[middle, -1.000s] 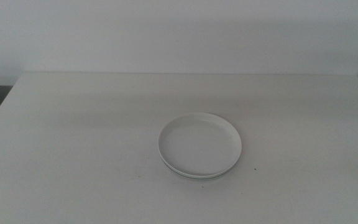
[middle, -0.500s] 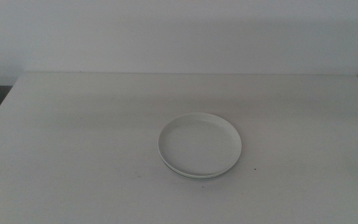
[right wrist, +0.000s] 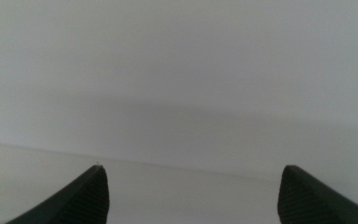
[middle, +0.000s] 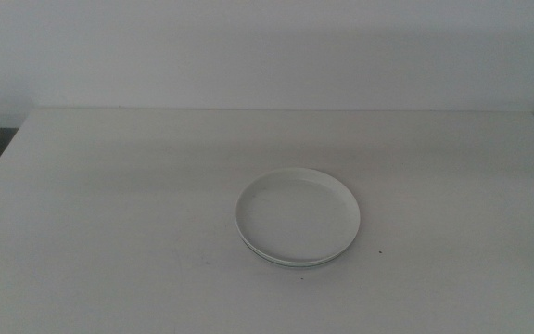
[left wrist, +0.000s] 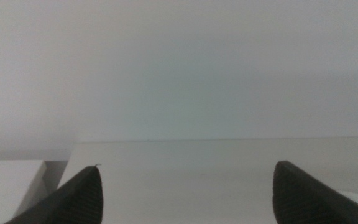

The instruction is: Stack the three bowls on top of each other.

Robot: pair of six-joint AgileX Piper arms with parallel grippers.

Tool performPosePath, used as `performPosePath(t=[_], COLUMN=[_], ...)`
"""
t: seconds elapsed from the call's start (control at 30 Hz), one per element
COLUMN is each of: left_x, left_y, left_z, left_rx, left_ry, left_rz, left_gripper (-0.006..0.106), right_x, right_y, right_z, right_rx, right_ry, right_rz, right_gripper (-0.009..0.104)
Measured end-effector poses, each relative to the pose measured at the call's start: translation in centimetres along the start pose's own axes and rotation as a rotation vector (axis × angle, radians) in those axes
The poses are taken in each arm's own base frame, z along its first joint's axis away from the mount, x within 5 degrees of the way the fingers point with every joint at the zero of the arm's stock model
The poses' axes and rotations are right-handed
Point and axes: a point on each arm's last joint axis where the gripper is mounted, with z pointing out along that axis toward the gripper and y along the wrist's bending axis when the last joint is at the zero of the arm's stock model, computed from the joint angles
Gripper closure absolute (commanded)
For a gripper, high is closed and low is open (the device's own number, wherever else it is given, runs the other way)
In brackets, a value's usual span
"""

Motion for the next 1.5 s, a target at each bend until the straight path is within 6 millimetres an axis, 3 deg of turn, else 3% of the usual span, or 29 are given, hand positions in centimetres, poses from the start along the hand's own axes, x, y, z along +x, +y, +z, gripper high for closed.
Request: performPosePath(t=[0.23, 0.73, 0.87, 0.97, 1.07, 1.23, 1.33, 1.5], left_x=[0.0, 0.0, 1.4, 4.1, 7.5, 12.6, 14.3, 15.8], left_y=[0.1, 0.1, 0.2, 0.3, 0.5, 0.8, 0.9, 1.1], left_z=[0.0, 0.0, -0.7, -1.6, -2.2, -2.4, -1.9, -1.2], left_rx=[-0.011, -0.013, -0.019, -0.023, -0.032, -0.032, -0.034, -0.04], left_ry=[0.001, 0.002, -0.011, -0.041, -0.106, -0.109, -0.065, -0.057], left_rz=[0.024, 0.029, 0.04, 0.042, 0.043, 0.043, 0.041, 0.037], left_gripper=[0.007, 0.007, 0.007, 0.007, 0.007, 0.007, 0.007, 0.007], right_x=[0.9, 0.8, 1.6, 3.7, 7.1, 15.2, 19.0, 22.5], right_y=[-1.1, -1.1, -1.0, -0.8, -0.4, 0.5, 0.8, 1.2], right_z=[-1.3, -1.4, -2.1, -3.3, -4.7, -5.2, -4.6, -3.4], right_rx=[0.058, 0.055, 0.055, 0.055, 0.049, 0.033, 0.028, 0.017], right_ry=[-0.103, -0.146, -0.155, -0.178, -0.227, -0.217, -0.164, -0.052], right_rz=[-0.021, 0.031, 0.032, 0.033, 0.04, 0.075, 0.084, 0.109], right_gripper=[0.002, 0.002, 0.002, 0.002, 0.002, 0.002, 0.002, 0.002])
